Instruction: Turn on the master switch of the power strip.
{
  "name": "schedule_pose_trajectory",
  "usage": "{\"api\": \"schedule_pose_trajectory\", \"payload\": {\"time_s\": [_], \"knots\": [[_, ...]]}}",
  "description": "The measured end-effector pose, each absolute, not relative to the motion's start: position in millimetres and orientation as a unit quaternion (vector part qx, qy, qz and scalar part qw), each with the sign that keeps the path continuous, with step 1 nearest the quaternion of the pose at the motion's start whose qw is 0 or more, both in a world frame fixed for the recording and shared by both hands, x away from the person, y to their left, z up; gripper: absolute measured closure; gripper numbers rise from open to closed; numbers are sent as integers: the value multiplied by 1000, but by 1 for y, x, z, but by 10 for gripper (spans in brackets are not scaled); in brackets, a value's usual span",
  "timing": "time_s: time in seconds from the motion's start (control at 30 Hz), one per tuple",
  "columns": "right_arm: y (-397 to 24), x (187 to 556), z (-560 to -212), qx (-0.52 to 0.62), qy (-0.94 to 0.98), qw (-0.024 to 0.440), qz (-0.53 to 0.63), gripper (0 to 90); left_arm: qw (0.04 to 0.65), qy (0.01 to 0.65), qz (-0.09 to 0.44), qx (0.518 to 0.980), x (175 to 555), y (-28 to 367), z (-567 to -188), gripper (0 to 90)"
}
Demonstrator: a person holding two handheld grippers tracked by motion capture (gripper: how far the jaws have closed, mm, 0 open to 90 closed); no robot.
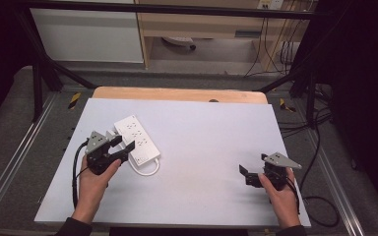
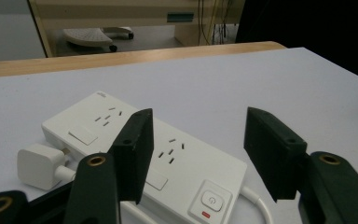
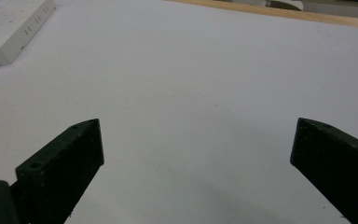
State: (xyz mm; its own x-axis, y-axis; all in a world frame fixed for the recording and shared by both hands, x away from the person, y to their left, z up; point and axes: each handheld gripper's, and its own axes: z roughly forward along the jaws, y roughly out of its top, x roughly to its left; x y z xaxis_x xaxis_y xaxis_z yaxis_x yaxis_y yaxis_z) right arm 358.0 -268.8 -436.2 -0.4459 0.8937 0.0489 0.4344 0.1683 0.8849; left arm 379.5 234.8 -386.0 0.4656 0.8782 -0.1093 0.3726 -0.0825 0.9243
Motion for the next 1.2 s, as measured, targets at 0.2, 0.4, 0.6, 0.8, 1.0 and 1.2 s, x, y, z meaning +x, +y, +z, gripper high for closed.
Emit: {"api": "schedule_pose_trajectory", "payload": {"time_s": [0.2, 0.4, 0.6, 0.8, 1.0, 1.2], "knots": [[-270, 358, -436, 461, 722, 254, 450, 29, 506, 455, 248, 690, 381, 239, -388, 493], [-269, 358, -436, 462, 721, 253, 451, 29, 507, 453, 245, 691, 382, 239, -390, 549], [-269, 359, -437, 463, 721, 252, 450, 29, 501, 450, 241, 699, 382, 238, -393, 588], [-269, 359, -437, 464, 721, 251, 450, 28, 503, 450, 234, 700, 383, 239, -395, 642], [-269, 359, -438, 463, 723, 251, 448, 28, 502, 442, 233, 706, 383, 237, -398, 718], [-269, 359, -438, 461, 724, 252, 447, 28, 499, 439, 225, 712, 384, 236, -402, 766]]}}
